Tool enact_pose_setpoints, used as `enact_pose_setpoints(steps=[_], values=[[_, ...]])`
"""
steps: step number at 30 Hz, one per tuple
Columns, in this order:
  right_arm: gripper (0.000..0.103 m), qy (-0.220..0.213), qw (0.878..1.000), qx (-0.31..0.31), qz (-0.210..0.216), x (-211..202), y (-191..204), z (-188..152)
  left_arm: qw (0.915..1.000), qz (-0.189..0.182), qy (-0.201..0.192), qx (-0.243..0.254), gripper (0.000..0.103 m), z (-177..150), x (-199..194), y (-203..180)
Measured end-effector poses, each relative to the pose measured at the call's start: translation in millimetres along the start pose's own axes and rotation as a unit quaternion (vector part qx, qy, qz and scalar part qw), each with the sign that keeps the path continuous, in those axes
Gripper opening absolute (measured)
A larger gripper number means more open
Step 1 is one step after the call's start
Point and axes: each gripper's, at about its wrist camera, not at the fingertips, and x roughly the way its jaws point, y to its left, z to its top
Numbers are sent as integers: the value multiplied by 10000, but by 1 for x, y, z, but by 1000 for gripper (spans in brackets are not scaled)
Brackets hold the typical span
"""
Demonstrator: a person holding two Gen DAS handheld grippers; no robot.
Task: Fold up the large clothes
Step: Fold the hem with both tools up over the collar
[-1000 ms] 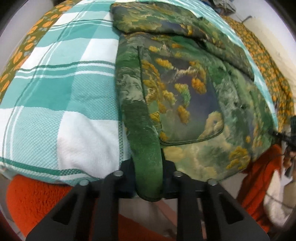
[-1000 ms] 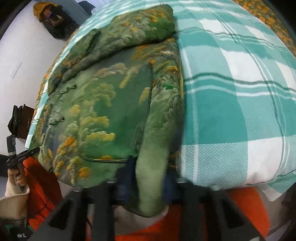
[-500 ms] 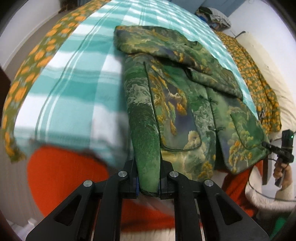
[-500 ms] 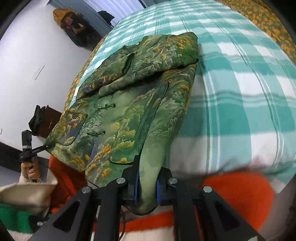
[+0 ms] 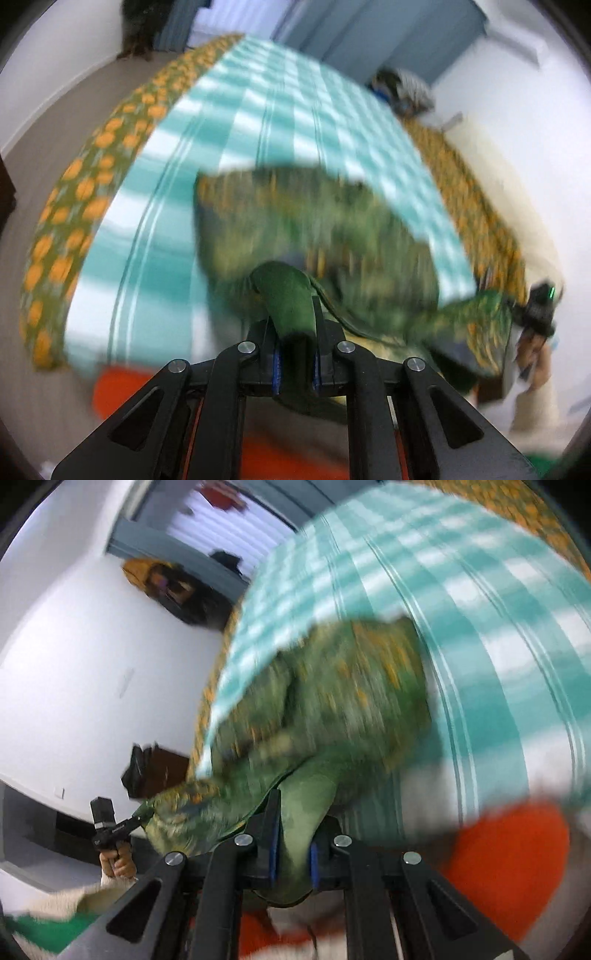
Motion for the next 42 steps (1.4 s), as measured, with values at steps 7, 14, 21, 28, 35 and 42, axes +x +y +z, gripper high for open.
enact_pose_setpoints(steps=[7, 14, 21, 28, 35, 42], values=[[12, -504, 9971, 27, -567, 100, -31, 100, 9951, 710, -310, -616, 11, 71, 108, 30], [14, -624, 9908, 407, -1133, 157, -84, 92, 9850, 1694, -187, -259, 64, 67, 164, 29], [68, -920, 9925, 743, -304, 129, -82, 106, 9930, 954, -516, -466, 90, 71, 119, 41], [71, -597, 9928, -277, -997, 117, -69, 107, 9913, 1314, -94, 51, 94, 52, 112, 74], [71, 263, 9671, -1540, -2010, 179, -55, 94, 9840, 1289, 621, 1058, 93, 42, 183, 34], [18, 182, 9623, -1274, -2395, 212, -50, 116, 9809, 1704, 520, 780, 11, 67, 210, 12]])
